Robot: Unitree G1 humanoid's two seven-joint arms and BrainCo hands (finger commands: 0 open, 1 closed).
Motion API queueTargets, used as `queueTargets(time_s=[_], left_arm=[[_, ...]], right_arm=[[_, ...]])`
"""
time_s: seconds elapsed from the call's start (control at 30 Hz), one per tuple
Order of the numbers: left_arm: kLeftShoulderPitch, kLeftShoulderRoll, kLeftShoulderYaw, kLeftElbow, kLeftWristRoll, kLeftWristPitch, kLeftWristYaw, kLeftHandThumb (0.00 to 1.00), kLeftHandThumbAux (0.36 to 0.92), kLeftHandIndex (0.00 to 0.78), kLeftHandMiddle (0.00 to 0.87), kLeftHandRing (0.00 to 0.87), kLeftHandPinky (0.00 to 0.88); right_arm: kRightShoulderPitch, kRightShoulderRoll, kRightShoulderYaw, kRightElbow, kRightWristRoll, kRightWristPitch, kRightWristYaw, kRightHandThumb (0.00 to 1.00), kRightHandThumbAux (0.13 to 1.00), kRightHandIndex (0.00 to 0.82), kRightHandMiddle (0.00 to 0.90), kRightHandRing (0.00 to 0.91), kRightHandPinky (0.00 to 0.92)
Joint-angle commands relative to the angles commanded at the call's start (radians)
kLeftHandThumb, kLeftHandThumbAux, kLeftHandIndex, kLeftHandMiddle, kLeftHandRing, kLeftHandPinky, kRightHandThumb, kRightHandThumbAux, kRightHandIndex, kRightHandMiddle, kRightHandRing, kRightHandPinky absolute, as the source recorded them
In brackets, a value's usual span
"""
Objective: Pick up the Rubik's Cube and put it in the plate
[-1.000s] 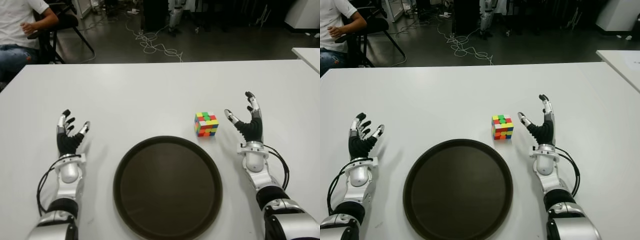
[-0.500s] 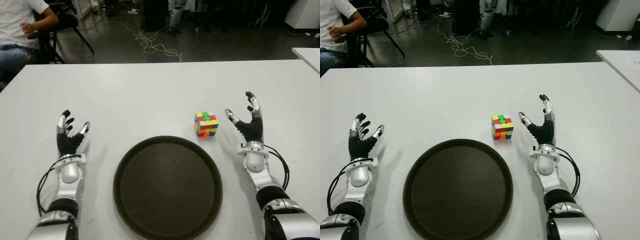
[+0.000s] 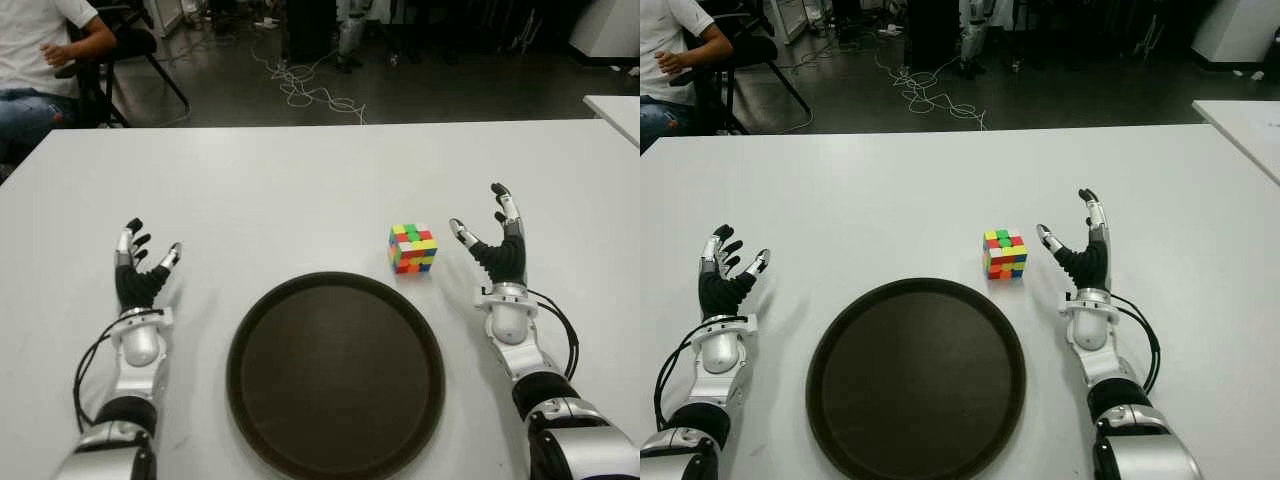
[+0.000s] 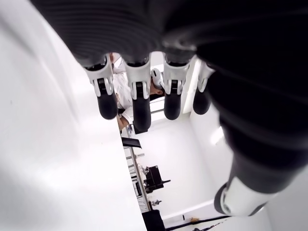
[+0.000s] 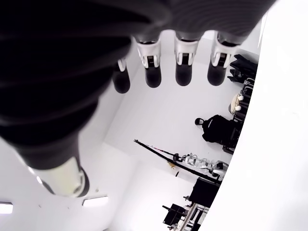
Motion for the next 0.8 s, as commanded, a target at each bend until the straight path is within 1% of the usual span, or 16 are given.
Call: queueTargets(time_s=[0.23,0.33,0.47,0.5,0.57,0.7,0.8], left_arm=[[-0.012,0.005,0.008,-0.001,-0.004,0.002,0.005,0.224,0.734,0.100,0.145,0.147,0.154],[-0.017,0.008,0.009,0.001,-0.001,0.002,0.012,0.223,0.735,0.101,0.148,0.146,0.135],[-0.030,0.017,0.007,0.006,0.009,0.010,0.026,0.212,0.739,0.101,0.150,0.141,0.121],[-0.041,0.022,0.006,0.015,0.012,0.019,0.031,0.209,0.740,0.101,0.150,0.140,0.118],[-0.061,0.030,0.005,0.032,0.016,0.035,0.040,0.198,0.741,0.099,0.149,0.136,0.111],[-0.087,0.040,0.001,0.059,0.025,0.062,0.057,0.174,0.733,0.097,0.142,0.129,0.105],[-0.104,0.048,0.001,0.082,0.026,0.078,0.059,0.168,0.728,0.097,0.141,0.130,0.107]], right_arm=[[-0.018,-0.005,-0.008,0.012,0.010,0.010,0.004,0.281,0.690,0.000,0.000,0.000,0.000],[-0.029,-0.010,-0.012,0.016,0.013,0.015,0.007,0.292,0.691,0.000,0.000,0.000,0.000],[-0.065,-0.028,-0.022,0.048,0.024,0.038,0.023,0.292,0.690,0.000,0.000,0.000,0.000],[-0.084,-0.036,-0.026,0.071,0.028,0.051,0.030,0.289,0.689,0.000,0.000,0.000,0.000],[-0.106,-0.044,-0.030,0.098,0.031,0.068,0.034,0.276,0.687,0.000,0.000,0.000,0.000],[-0.126,-0.051,-0.024,0.122,0.026,0.081,0.028,0.250,0.683,0.000,0.000,0.000,0.000],[-0.133,-0.054,-0.021,0.130,0.022,0.083,0.023,0.239,0.682,0.000,0.000,0.000,0.000]])
